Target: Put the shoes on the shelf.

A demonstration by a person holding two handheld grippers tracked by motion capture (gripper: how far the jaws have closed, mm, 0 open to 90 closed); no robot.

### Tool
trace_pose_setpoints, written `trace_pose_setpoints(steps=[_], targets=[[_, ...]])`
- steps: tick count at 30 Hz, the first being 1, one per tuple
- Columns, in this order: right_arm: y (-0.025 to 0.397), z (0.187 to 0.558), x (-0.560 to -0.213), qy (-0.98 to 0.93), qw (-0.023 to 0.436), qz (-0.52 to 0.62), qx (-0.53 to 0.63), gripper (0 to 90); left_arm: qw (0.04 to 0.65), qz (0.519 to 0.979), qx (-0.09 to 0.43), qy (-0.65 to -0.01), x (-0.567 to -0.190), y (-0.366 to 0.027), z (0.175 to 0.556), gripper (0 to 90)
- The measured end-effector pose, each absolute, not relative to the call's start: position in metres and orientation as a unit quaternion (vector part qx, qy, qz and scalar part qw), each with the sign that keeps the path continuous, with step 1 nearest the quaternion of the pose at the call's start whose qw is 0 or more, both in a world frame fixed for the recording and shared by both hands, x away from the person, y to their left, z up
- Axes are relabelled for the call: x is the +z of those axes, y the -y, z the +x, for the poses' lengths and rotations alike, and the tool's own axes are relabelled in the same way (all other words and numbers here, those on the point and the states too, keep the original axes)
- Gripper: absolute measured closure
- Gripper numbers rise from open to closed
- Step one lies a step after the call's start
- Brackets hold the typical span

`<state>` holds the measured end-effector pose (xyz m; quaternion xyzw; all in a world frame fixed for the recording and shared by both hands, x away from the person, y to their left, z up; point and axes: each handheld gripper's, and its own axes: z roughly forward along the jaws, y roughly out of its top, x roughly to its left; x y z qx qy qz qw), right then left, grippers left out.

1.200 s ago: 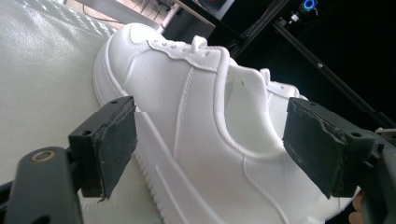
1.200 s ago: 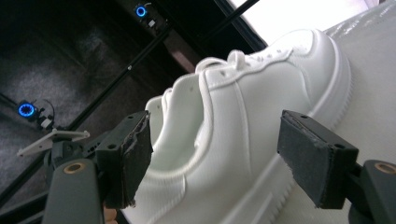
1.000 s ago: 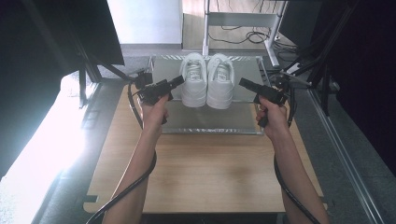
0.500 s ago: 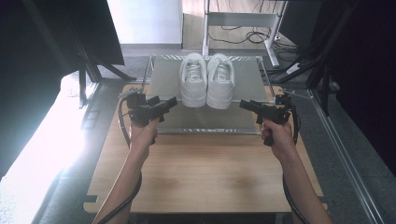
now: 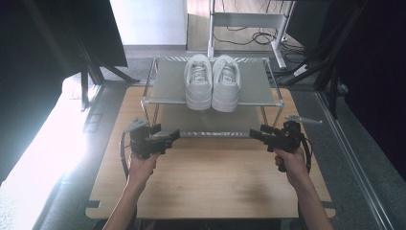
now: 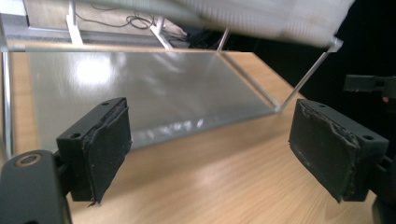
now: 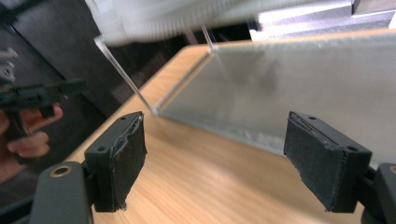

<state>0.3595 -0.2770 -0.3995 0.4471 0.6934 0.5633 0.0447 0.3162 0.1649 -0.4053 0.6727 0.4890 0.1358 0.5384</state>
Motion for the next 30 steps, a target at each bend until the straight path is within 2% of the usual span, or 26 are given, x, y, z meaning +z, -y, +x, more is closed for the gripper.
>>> trace_pose_setpoints(steps=[10,22,26,30], targets=[[0.286,0.333,-0.438,-0.732,0.076,0.451,0.505,16.7,0.479,0.706,0.159,-0.497,-0.452,-0.170,0.288,9.9],[0.296,0.310,-0.487,-0.786,0.124,0.452,0.403,13.6,0.363,0.760,0.173,-0.510,-0.511,-0.161,0.269,4.6],[0.299,0.307,-0.506,-0.804,0.147,0.450,0.359,11.5,0.308,0.784,0.181,-0.507,-0.521,-0.154,0.269,2.8],[0.300,0.306,-0.515,-0.811,0.153,0.449,0.343,8.4,0.304,0.785,0.179,-0.510,-0.522,-0.154,0.270,0.5]])
